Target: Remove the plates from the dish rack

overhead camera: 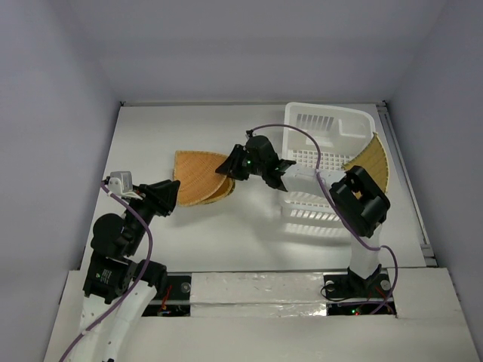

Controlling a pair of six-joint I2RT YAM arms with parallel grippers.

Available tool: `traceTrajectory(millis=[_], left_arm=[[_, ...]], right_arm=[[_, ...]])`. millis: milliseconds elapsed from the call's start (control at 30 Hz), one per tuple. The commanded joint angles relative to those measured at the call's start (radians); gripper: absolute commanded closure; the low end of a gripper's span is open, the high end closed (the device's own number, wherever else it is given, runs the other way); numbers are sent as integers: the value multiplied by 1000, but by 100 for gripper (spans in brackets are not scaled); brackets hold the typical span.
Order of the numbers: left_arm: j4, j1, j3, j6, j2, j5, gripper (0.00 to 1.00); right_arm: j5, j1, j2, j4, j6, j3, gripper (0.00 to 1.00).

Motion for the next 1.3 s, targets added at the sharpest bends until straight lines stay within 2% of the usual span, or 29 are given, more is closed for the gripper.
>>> traceTrajectory(millis=[0, 33, 67, 133, 400, 533, 667, 900, 1000, 1067, 1100, 1200, 1233, 1267], left_arm=[[34, 6, 7, -5, 0, -7, 70], [35, 6, 7, -5, 0, -7, 70], [34, 6, 7, -4, 0, -7, 70], [34, 6, 7, -5, 0, -5, 70], [35, 6, 7, -5, 1, -7, 70], [34, 6, 7, -4, 1, -5, 70], [35, 6, 7, -4, 3, -5, 70], [37, 6, 7, -4, 4, -2, 70], [37, 6, 7, -5, 6, -1, 70], [39, 6, 7, -5, 4, -1, 70], [39, 6, 5, -5, 3, 1, 70], [43, 6, 4, -5, 1, 10, 70], [43, 6, 2, -5, 3, 14, 70], [46, 6, 2, -2, 3, 18, 70]], right_arm=[[-15, 7, -23, 79, -10, -5, 64], [-3, 7, -26, 70, -16, -5, 57], [2, 7, -29, 61, -22, -6, 55], [8, 7, -39, 47, -41, -12, 45], [79, 7, -97, -33, -110, -57, 24], [120, 7, -141, -67, -147, -80, 10], [137, 7, -175, -91, -170, -106, 3], [172, 16, -298, -134, -211, -176, 3], [221, 16, -400, -186, -234, -190, 14], [318, 16, -498, -227, -262, -201, 35], [388, 16, -534, -273, -279, -208, 64], [538, 16, -681, -403, -311, -215, 90], [662, 16, -715, -448, -325, -209, 100], [721, 4, -752, -487, -331, -206, 100]])
